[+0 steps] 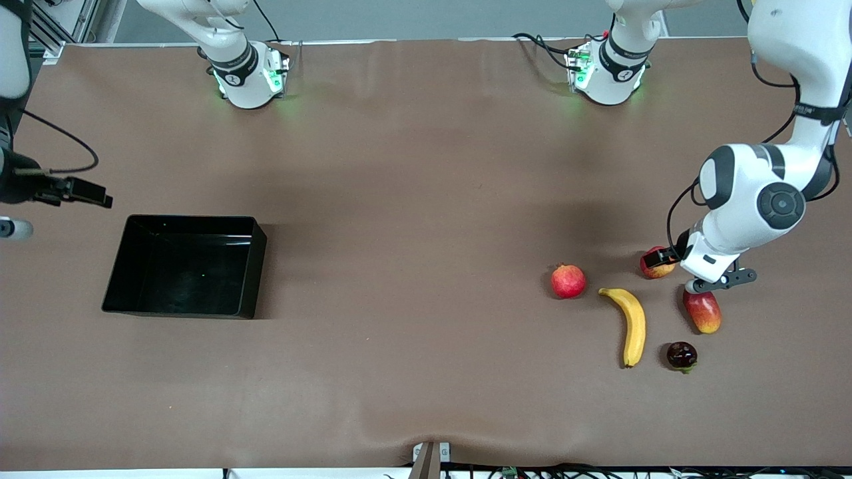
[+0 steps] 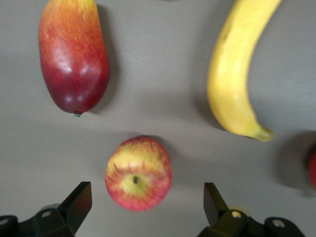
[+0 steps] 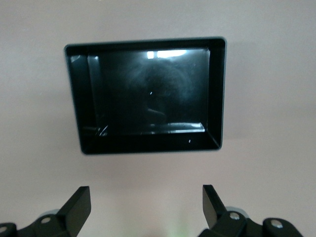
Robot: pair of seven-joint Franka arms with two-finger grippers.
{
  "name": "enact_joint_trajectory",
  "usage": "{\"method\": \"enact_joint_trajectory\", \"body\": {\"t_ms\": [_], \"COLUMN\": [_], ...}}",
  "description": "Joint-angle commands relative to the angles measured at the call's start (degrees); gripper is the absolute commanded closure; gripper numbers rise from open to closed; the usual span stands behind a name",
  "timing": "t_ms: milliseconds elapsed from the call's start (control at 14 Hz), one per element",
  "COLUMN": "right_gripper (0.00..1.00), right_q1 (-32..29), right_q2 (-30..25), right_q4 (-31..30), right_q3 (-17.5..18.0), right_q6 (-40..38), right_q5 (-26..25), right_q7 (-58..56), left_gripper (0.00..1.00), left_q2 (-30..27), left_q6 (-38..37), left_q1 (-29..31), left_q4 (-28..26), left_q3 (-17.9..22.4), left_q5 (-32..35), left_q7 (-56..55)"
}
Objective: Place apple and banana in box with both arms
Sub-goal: 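Grasp and lift the apple with the left gripper while the right gripper grips the tray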
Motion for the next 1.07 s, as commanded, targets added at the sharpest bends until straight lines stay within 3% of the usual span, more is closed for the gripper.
{"method": "enact_joint_trajectory", "body": {"t_ms": [0, 214, 286, 429, 500, 571, 786, 1000], "right_gripper": [0.00, 0.00, 0.00, 0.00, 0.00, 0.00, 0.00, 0.00], "right_q1": [-2.52, -5.94, -7.26, -8.67, -9.37, -10.08, -11.22, -12.10], "right_q2": [1.52, 5.64, 7.14, 9.78, 11.27, 12.94, 17.42, 20.50], "right_q4": [-4.05, -4.59, -4.59, -4.59, -4.59, -4.59, -4.59, -4.50], "right_q3": [0.48, 0.48, 0.48, 0.48, 0.48, 0.48, 0.48, 0.57], "right_q6": [6.33, 11.35, 13.02, 16.45, 18.64, 21.28, 27.96, 31.40], "right_q5": [-0.58, -0.58, -0.58, -0.58, -0.58, -0.58, -0.41, 0.12], "right_q7": [-0.56, -3.88, -5.99, -8.73, -10.65, -12.32, -15.50, -17.52], "left_gripper": [0.00, 0.00, 0.09, 0.68, 0.90, 1.00, 1.00, 1.00], "left_q2": [2.67, 3.99, 4.43, 5.40, 4.97, 4.01, -0.73, -6.97], "left_q6": [2.26, 2.44, 2.44, 2.44, 2.00, 1.30, -5.88, -18.27], "left_q1": [0.50, 1.46, 1.46, 1.55, 1.64, 1.55, 1.02, 1.02], "left_q4": [-0.12, -0.12, -0.12, -0.04, 0.05, 0.66, 3.47, 7.07], "left_q3": [-0.25, -0.34, -0.34, -0.34, -0.34, -0.34, -1.82, -7.00], "left_q5": [1.69, 3.81, 3.81, 3.89, 3.89, 3.89, 3.98, 3.81], "left_q7": [-0.53, -0.61, -0.53, -0.27, 0.26, 0.35, 0.27, -0.96]}}
